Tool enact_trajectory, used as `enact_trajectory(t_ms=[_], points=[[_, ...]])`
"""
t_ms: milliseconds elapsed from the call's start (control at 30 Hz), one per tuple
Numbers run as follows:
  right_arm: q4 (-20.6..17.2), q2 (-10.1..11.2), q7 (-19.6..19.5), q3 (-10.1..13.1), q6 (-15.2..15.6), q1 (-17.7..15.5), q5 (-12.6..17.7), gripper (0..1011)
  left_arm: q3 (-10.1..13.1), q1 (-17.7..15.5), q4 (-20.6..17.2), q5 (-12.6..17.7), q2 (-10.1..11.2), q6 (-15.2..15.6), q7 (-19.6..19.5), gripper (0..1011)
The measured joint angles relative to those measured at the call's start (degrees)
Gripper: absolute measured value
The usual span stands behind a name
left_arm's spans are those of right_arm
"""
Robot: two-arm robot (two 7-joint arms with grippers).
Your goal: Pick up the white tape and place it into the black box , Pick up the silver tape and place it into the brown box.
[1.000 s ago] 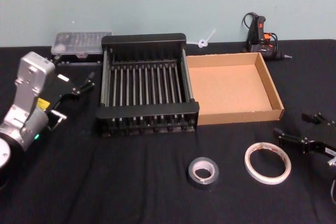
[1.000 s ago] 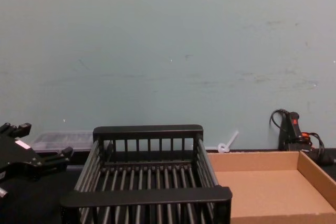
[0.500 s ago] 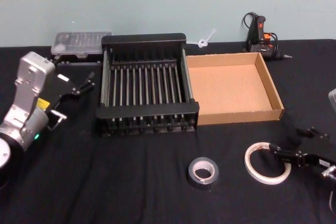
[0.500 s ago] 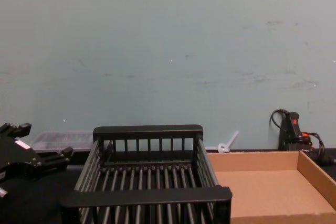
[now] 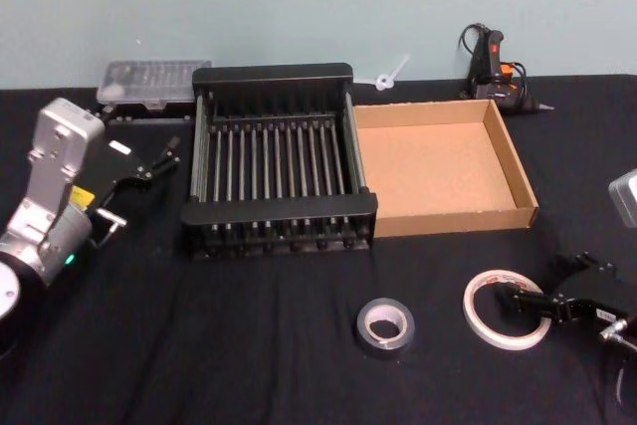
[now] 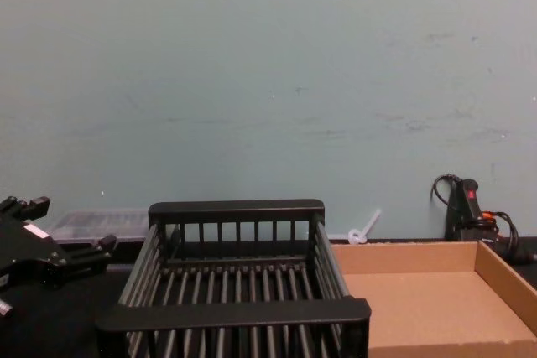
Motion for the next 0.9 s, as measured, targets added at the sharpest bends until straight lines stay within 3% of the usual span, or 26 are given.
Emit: enact_trajectory(t_ms=[900], points=[[2.27,-2.03,1.10,-0.62,1.35,1.55,-1.30,1002,0.00,0.00,0.00,0.00,0.00,0.00,0.00,1001]])
